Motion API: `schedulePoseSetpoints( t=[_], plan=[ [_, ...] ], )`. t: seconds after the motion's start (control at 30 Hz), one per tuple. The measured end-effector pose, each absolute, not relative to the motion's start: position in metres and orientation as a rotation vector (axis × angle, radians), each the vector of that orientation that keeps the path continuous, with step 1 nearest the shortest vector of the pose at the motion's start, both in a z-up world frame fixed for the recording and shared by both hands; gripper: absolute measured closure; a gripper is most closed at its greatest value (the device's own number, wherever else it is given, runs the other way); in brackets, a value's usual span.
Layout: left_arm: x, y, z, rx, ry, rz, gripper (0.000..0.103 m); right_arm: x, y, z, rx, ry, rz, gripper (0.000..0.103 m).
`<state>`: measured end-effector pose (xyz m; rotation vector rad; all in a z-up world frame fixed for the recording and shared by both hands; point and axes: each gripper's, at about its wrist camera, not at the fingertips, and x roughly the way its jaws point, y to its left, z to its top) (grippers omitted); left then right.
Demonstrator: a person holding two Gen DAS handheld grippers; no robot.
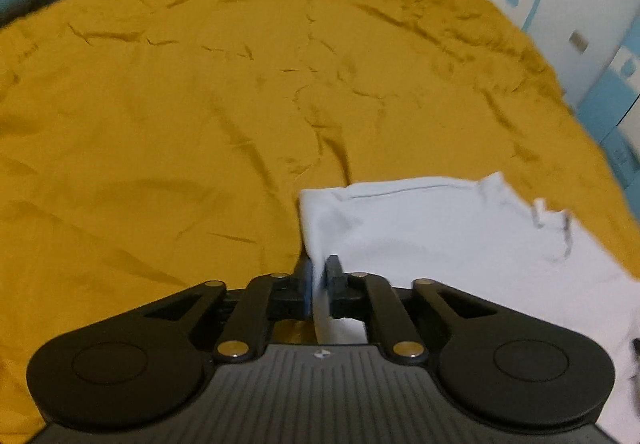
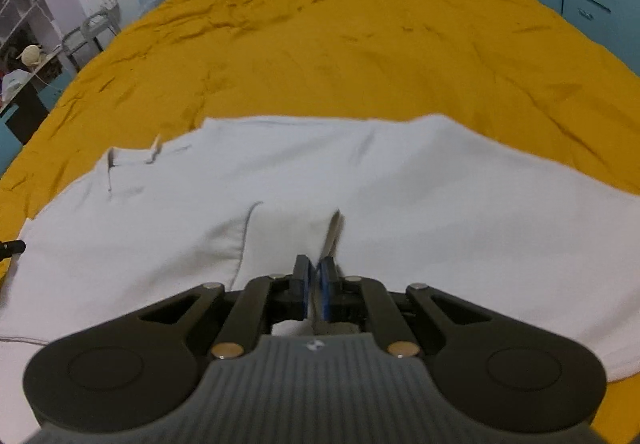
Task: Fold small clothes
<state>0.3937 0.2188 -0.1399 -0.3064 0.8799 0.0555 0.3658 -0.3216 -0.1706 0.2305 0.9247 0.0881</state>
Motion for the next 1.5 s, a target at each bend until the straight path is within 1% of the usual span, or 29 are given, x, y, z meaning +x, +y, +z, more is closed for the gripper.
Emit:
schedulePoseSetpoints(
  t=[0.07, 0.17, 0.33, 0.37, 0.4, 0.43, 0.53, 0.67, 0.77, 0.93, 0.97, 1.0, 1.03, 1.07, 1.1, 1.2, 1.27, 1.37, 1.5],
  plan=[
    [0.389, 0.220, -0.130, -0.270, 0.875, 0.093, 0.091, 0.364, -0.325, -0.169, 0.227, 0.931, 0.063, 0.103],
    [0.377, 0.222, -0.110, -0.242, 0.855, 0.100, 0.091, 0.356, -0.335, -0.156, 0.158, 0.919, -0.001, 0.097],
    [0.356, 0.207, -0.076, -0.218, 0.817, 0.069, 0.091, 0.323, -0.385, -0.122, 0.211, 0.869, -0.039, 0.095],
    [0.354, 0.202, -0.072, -0.216, 0.813, 0.062, 0.091, 0.315, -0.399, -0.115, 0.222, 0.862, -0.062, 0.089],
    [0.352, 0.198, -0.069, -0.215, 0.812, 0.060, 0.091, 0.308, -0.414, -0.109, 0.236, 0.852, -0.089, 0.077],
    [0.348, 0.193, -0.066, -0.213, 0.812, 0.062, 0.091, 0.299, -0.434, -0.103, 0.261, 0.838, -0.126, 0.073],
    [0.349, 0.179, -0.067, -0.201, 0.819, 0.079, 0.091, 0.272, -0.502, -0.093, 0.378, 0.798, -0.263, 0.071],
    [0.351, 0.169, -0.077, -0.211, 0.849, 0.135, 0.091, 0.232, -0.599, -0.098, 0.597, 0.751, -0.462, 0.068],
    [0.351, 0.162, -0.083, -0.194, 0.869, 0.187, 0.091, 0.212, -0.646, -0.112, 0.622, 0.796, -0.617, 0.065],
    [0.345, 0.151, -0.085, -0.177, 0.883, 0.217, 0.091, 0.203, -0.688, -0.142, 0.734, 0.777, -0.639, 0.066],
    [0.345, 0.148, -0.086, -0.177, 0.887, 0.217, 0.091, 0.203, -0.692, -0.146, 0.744, 0.769, -0.642, 0.068],
    [0.343, 0.146, -0.087, -0.173, 0.892, 0.213, 0.091, 0.208, -0.695, -0.149, 0.752, 0.759, -0.645, 0.079],
    [0.342, 0.144, -0.087, -0.166, 0.897, 0.211, 0.091, 0.210, -0.697, -0.151, 0.762, 0.749, -0.646, 0.083],
    [0.341, 0.143, -0.088, -0.158, 0.900, 0.210, 0.091, 0.213, -0.699, -0.152, 0.771, 0.743, -0.645, 0.091],
    [0.340, 0.142, -0.088, -0.155, 0.900, 0.210, 0.091, 0.212, -0.704, -0.152, 0.771, 0.735, -0.647, 0.103],
    [0.334, 0.143, -0.087, -0.165, 0.892, 0.200, 0.091, 0.225, -0.698, -0.132, 0.686, 0.708, -0.649, 0.103],
    [0.330, 0.144, -0.087, -0.150, 0.891, 0.200, 0.091, 0.231, -0.683, -0.106, 0.605, 0.666, -0.613, 0.103],
    [0.321, 0.147, -0.085, -0.131, 0.866, 0.201, 0.091, 0.249, -0.643, -0.052, 0.527, 0.601, -0.512, 0.103],
    [0.310, 0.159, -0.077, -0.175, 0.826, 0.190, 0.091, 0.286, -0.556, 0.037, 0.347, 0.511, -0.350, 0.103]
  ],
)
